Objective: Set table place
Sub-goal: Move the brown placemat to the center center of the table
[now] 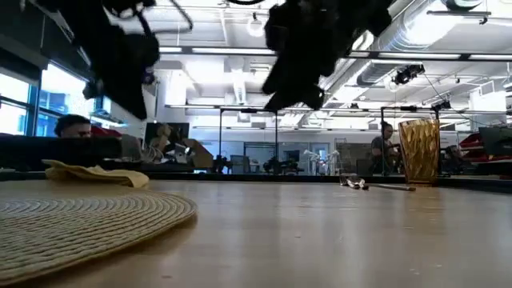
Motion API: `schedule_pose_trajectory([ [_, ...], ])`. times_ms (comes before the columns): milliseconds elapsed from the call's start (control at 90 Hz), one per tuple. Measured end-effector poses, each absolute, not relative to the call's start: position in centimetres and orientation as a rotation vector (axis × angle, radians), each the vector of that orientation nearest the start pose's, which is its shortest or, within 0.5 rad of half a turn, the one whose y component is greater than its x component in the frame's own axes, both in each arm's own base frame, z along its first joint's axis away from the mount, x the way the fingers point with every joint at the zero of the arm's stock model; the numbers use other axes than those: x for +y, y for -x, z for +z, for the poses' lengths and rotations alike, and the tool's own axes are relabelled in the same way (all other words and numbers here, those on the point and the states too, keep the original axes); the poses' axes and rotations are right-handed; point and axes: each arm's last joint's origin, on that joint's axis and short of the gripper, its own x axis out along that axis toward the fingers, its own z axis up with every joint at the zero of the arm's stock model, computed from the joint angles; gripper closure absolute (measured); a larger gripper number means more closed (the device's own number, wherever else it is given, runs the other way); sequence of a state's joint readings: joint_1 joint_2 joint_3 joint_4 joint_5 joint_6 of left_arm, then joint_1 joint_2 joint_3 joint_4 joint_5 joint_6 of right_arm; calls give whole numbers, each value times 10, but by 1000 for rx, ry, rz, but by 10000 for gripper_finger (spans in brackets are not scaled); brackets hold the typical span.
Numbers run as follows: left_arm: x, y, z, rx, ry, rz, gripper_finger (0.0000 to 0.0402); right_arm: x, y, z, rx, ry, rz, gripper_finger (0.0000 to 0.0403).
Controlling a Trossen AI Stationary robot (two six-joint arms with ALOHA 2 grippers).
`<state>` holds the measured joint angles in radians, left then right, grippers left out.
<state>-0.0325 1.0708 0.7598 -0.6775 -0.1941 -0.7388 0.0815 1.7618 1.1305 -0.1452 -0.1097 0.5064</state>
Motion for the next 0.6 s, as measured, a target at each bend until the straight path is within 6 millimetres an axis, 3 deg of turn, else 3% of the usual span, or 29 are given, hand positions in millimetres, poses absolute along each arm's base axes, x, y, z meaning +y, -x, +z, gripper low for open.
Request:
schedule_pose_trajectory([
  [244, -25, -186, 269, 812, 534, 220, 401, 64, -409, 147, 765, -542, -73, 224],
  [456, -39, -179, 274, 805, 536, 154, 401, 85, -452, 130, 751, -428, -46, 224],
  [600, -44, -180, 272, 822, 546, 147, 401, 95, -474, 113, 850, -353, -129, 225],
])
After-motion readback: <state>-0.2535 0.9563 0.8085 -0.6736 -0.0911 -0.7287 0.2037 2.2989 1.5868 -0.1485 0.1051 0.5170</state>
